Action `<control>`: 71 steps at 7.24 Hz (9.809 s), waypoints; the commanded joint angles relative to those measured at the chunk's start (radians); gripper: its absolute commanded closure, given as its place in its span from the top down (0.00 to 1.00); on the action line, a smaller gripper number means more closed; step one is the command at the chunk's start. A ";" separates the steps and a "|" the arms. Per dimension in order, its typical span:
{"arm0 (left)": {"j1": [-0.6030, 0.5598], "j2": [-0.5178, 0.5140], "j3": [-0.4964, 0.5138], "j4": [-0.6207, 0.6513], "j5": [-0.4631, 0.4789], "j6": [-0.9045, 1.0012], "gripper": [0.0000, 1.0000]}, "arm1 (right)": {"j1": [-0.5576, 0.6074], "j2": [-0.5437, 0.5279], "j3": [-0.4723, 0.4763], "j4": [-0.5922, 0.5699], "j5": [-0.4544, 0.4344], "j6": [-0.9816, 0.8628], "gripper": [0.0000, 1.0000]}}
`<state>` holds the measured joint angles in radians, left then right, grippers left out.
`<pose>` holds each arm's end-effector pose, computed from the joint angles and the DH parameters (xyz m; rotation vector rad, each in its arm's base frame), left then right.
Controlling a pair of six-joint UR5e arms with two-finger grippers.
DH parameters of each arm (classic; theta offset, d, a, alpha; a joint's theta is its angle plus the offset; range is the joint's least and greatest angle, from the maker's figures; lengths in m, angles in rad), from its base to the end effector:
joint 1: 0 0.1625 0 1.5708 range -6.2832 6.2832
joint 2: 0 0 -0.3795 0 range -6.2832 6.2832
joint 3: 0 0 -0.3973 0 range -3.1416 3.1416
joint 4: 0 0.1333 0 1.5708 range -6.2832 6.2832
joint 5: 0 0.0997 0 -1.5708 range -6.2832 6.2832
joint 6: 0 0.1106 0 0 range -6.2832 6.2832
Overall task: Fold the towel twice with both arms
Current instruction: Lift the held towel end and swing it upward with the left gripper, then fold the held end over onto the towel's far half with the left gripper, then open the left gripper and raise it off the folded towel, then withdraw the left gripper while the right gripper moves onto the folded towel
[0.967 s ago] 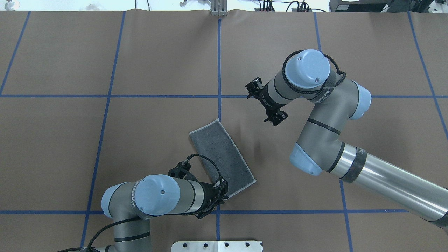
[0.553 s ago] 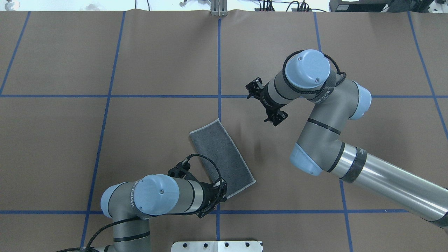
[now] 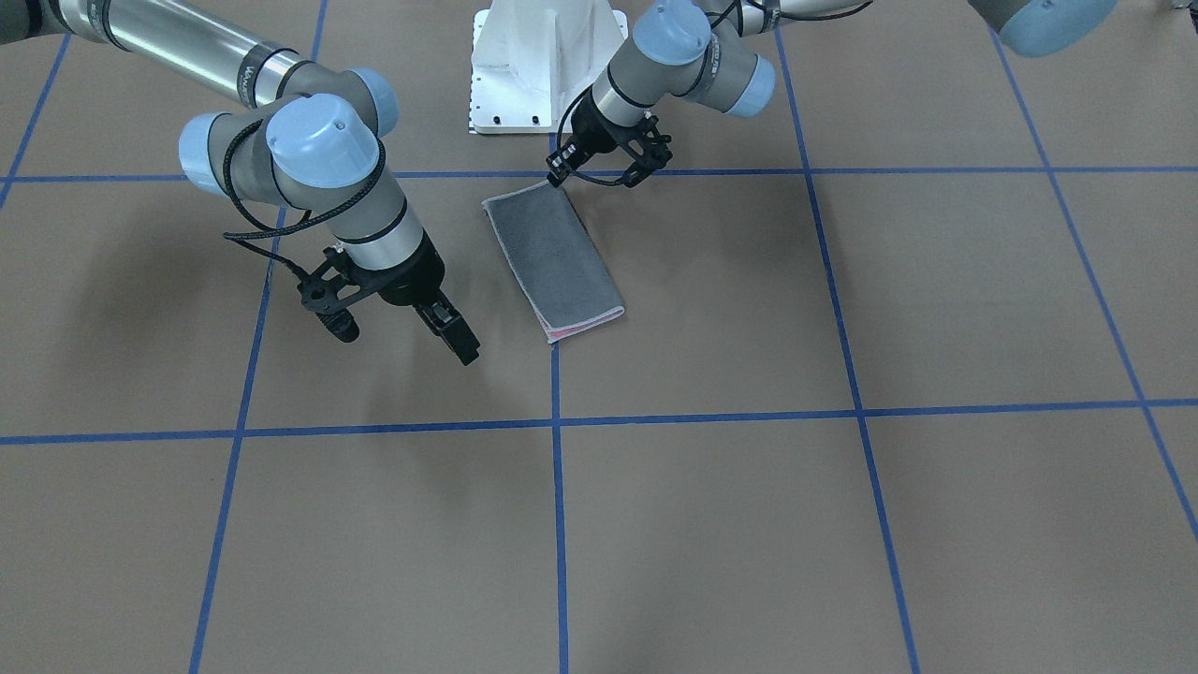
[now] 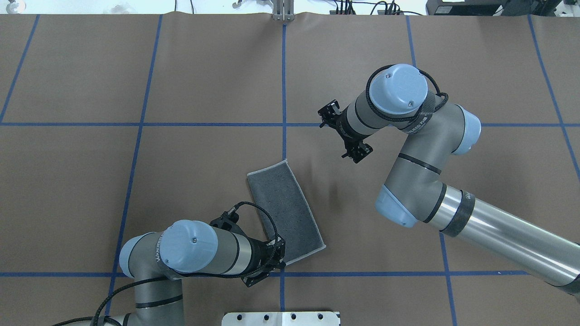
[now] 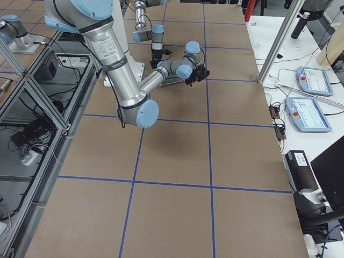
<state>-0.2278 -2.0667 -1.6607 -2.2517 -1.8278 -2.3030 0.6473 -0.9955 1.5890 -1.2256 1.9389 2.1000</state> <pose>0.6032 -0.2478 0.2135 -0.5399 1.1885 -0.6612 -0.4845 -0.4834 0.2392 -0.2959 -0.9817 0.9041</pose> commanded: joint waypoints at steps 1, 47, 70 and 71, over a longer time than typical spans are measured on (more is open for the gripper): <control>-0.034 0.025 -0.008 -0.022 -0.053 0.013 0.00 | 0.000 0.000 0.000 0.000 0.000 0.000 1.00; -0.366 -0.312 0.496 -0.177 -0.116 0.086 1.00 | 0.057 -0.072 0.009 0.008 0.064 -0.075 1.00; -0.591 -0.119 0.243 -0.158 -0.370 0.097 1.00 | -0.178 0.031 -0.037 0.112 -0.242 -0.603 0.45; -0.591 -0.119 0.245 -0.158 -0.367 0.097 1.00 | -0.173 0.034 -0.038 0.112 -0.242 -0.606 0.45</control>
<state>-0.8197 -2.1862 -1.4177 -2.4099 -2.1982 -2.2053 0.4671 -0.9646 1.5544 -1.1187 1.6976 1.5072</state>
